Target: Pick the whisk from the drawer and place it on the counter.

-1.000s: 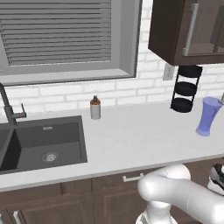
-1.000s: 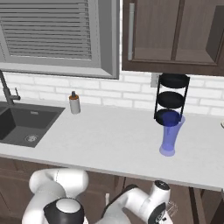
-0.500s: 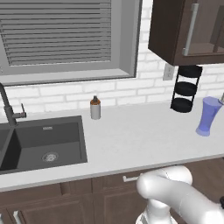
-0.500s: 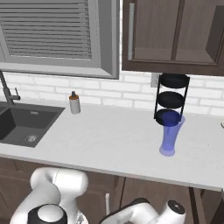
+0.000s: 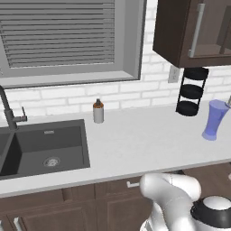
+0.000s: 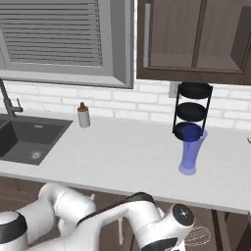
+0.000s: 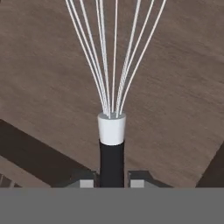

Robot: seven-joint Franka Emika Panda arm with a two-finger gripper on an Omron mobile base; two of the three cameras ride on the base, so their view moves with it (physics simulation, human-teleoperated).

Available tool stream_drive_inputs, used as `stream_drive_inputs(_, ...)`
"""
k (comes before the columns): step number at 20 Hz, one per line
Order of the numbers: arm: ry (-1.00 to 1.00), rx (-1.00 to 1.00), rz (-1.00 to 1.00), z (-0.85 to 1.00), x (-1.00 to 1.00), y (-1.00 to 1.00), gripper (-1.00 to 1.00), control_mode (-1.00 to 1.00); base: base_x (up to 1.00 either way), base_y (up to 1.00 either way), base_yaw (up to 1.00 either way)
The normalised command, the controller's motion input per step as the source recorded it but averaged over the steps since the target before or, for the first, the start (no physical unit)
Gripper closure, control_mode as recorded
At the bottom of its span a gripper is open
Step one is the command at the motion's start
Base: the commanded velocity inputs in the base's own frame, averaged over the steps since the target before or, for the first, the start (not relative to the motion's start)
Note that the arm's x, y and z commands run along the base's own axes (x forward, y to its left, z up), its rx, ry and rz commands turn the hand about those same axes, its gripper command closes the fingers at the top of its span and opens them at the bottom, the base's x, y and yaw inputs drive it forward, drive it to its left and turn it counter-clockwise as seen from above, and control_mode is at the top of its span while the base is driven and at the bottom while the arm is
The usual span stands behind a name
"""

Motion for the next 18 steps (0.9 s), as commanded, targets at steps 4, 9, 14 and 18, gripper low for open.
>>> stream_drive_inputs(4, -0.16, -0.04, -0.13, 1.00, 0.77, 0.96, 1.00, -1.00, 0.00, 0.00, 0.00)
stream_drive_inputs(9, -0.05, -0.05, -0.05, 1.00, 0.77, 0.97, 1.00, -1.00, 0.00, 0.00, 0.00)
stream_drive_inputs(14, 0.03, -0.01, 0.00, 1.00, 1.00, 1.00, 1.00, -1.00, 0.00, 0.00, 0.00)
stream_drive_inputs(18, 0.26, 0.00, -0.01, 0.76, 1.00, 0.76, 1.00, -1.00, 0.00, 0.00, 0.00)
